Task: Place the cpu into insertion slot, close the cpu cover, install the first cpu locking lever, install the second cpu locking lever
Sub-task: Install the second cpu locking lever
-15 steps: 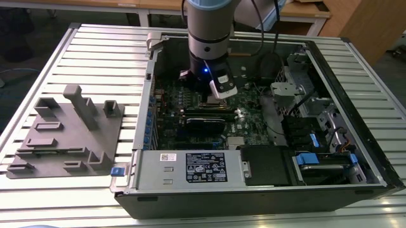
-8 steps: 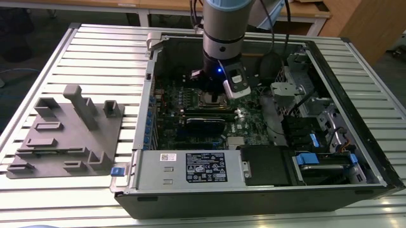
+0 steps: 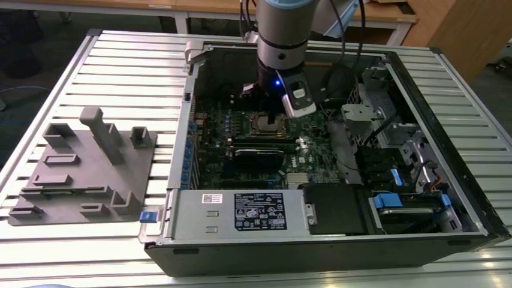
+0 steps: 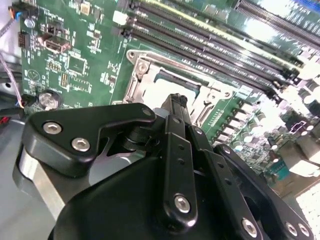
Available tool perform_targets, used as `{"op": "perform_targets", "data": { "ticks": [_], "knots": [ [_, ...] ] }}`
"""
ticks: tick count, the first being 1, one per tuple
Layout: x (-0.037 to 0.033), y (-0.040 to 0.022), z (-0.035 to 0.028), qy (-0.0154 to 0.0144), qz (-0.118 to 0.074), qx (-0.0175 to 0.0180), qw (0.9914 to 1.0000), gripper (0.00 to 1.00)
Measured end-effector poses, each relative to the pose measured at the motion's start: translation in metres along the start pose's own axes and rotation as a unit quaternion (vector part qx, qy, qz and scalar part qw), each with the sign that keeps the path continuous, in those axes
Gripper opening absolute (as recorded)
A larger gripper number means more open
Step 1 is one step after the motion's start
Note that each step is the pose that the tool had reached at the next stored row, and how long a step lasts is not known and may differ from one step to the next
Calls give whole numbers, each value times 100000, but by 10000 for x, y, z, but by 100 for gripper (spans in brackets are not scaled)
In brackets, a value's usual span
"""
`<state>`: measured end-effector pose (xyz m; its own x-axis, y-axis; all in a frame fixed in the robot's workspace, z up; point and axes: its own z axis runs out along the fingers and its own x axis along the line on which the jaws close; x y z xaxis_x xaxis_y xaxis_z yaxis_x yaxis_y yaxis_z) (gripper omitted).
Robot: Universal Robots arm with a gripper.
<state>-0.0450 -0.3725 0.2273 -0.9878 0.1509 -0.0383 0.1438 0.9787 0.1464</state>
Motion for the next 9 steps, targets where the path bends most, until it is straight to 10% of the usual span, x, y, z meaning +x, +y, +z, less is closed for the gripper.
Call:
{"op": "perform_targets", "data": {
  "ticks": [9],
  "knots": [
    [7,44,11,0,-1,0,100000,11]
  ]
}}
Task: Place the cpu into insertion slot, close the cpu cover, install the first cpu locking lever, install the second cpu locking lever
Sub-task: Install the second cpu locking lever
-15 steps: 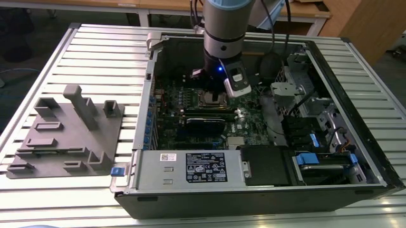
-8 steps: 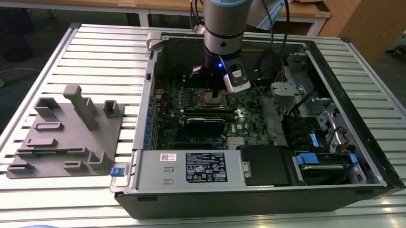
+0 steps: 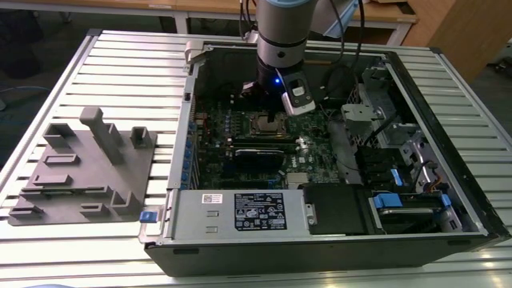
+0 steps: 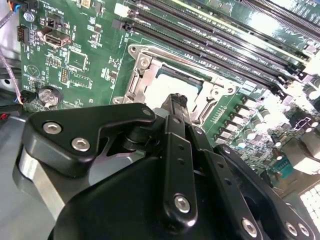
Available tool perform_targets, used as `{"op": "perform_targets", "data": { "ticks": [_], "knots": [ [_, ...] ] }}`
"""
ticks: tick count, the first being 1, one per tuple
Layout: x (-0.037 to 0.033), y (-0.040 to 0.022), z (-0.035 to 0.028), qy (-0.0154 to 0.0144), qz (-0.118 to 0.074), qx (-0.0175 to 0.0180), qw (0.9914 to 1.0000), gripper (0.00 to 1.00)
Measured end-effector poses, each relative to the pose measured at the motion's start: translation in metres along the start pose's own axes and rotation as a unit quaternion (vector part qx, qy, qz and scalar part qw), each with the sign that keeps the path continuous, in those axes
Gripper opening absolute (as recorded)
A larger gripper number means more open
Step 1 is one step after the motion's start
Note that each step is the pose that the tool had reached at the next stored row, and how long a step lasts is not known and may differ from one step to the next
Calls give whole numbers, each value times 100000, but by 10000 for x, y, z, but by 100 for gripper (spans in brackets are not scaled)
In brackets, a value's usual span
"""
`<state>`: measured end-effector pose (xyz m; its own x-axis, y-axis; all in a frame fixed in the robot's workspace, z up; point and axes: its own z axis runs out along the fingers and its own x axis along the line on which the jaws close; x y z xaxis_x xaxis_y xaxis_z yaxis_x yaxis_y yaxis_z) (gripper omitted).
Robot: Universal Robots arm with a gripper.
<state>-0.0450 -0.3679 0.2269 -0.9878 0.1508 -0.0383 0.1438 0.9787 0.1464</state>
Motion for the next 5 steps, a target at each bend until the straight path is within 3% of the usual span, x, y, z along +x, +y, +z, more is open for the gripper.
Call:
{"op": "perform_targets", "data": {
  "ticks": [5],
  "knots": [
    [1,5,1,-2,-1,0,100000,11]
  ]
}}
